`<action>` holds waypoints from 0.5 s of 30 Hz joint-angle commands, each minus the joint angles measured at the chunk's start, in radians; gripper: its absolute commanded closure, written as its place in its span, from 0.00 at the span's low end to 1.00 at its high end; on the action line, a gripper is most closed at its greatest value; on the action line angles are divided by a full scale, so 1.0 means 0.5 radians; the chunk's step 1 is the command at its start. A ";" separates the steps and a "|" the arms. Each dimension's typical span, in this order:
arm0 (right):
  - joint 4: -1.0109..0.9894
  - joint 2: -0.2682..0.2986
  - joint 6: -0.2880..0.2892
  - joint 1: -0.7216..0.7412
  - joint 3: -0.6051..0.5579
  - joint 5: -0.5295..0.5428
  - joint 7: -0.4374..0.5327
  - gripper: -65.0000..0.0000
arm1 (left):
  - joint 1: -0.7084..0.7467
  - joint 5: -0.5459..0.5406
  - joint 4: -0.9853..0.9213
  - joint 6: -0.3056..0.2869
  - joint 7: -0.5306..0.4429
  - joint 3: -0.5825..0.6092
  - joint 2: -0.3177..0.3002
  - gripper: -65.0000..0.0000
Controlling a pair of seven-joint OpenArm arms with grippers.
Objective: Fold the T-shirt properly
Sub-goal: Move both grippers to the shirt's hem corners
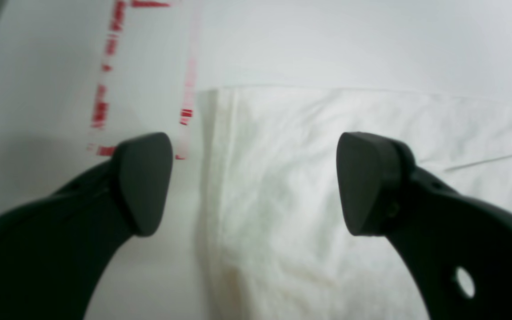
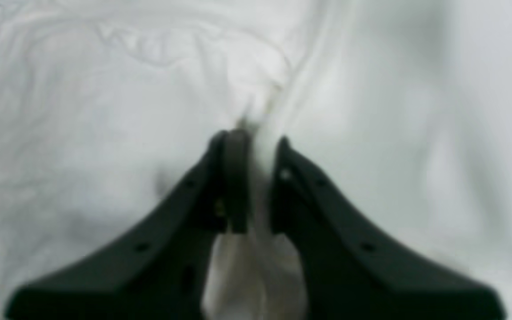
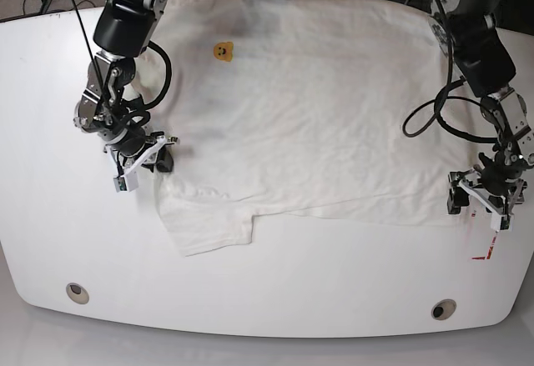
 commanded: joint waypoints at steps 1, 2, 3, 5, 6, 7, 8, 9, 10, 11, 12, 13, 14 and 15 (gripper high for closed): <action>0.022 0.055 0.010 0.043 -0.007 0.020 0.033 0.98 | -0.161 -0.031 -0.165 0.001 -0.104 -0.002 -0.075 0.16; 0.013 0.055 0.010 0.043 -0.010 0.020 0.033 0.98 | -0.188 -0.031 -0.239 0.001 -0.122 -0.002 -0.084 0.16; -0.002 0.055 0.010 0.043 -0.019 0.020 0.033 0.98 | -0.222 -0.031 -0.315 0.005 -0.150 -0.002 -0.096 0.16; -0.024 0.058 0.010 0.046 -0.034 0.020 0.033 0.98 | -0.262 -0.031 -0.435 0.011 -0.199 -0.002 -0.115 0.16; -0.030 0.058 0.010 0.049 -0.041 0.020 0.033 0.98 | -0.277 -0.031 -0.493 0.023 -0.233 -0.002 -0.124 0.16; -0.036 0.058 0.010 0.049 -0.047 0.020 0.033 0.98 | -0.287 -0.031 -0.533 0.048 -0.261 -0.002 -0.133 0.16; -0.036 0.058 0.010 0.049 -0.053 0.020 0.033 0.98 | -0.293 -0.031 -0.573 0.087 -0.300 -0.002 -0.143 0.16; -0.036 0.058 0.010 0.049 -0.053 0.020 0.033 0.98 | -0.293 -0.031 -0.588 0.106 -0.316 -0.002 -0.146 0.16; -0.036 0.058 0.010 0.046 -0.053 0.020 0.033 0.98 | -0.293 -0.031 -0.631 0.146 -0.365 0.001 -0.149 0.16; -0.036 0.058 0.010 0.043 -0.053 0.020 0.033 0.98 | -0.293 -0.031 -0.653 0.155 -0.380 0.001 -0.152 0.16; -0.036 0.058 0.010 0.043 -0.053 0.020 0.033 0.98 | -0.293 -0.031 -0.671 0.161 -0.392 0.010 -0.152 0.16; -0.036 0.058 0.010 0.043 -0.053 0.020 0.033 0.98 | -0.293 -0.031 -0.693 0.161 -0.396 0.031 -0.152 0.16; -0.036 0.058 0.010 0.043 -0.053 0.020 0.033 0.98 | -0.293 -0.031 -0.702 0.161 -0.399 0.050 -0.152 0.16; -0.036 0.058 0.010 0.040 -0.053 0.020 0.033 0.98 | -0.293 -0.031 -0.717 0.161 -0.399 0.084 -0.152 0.16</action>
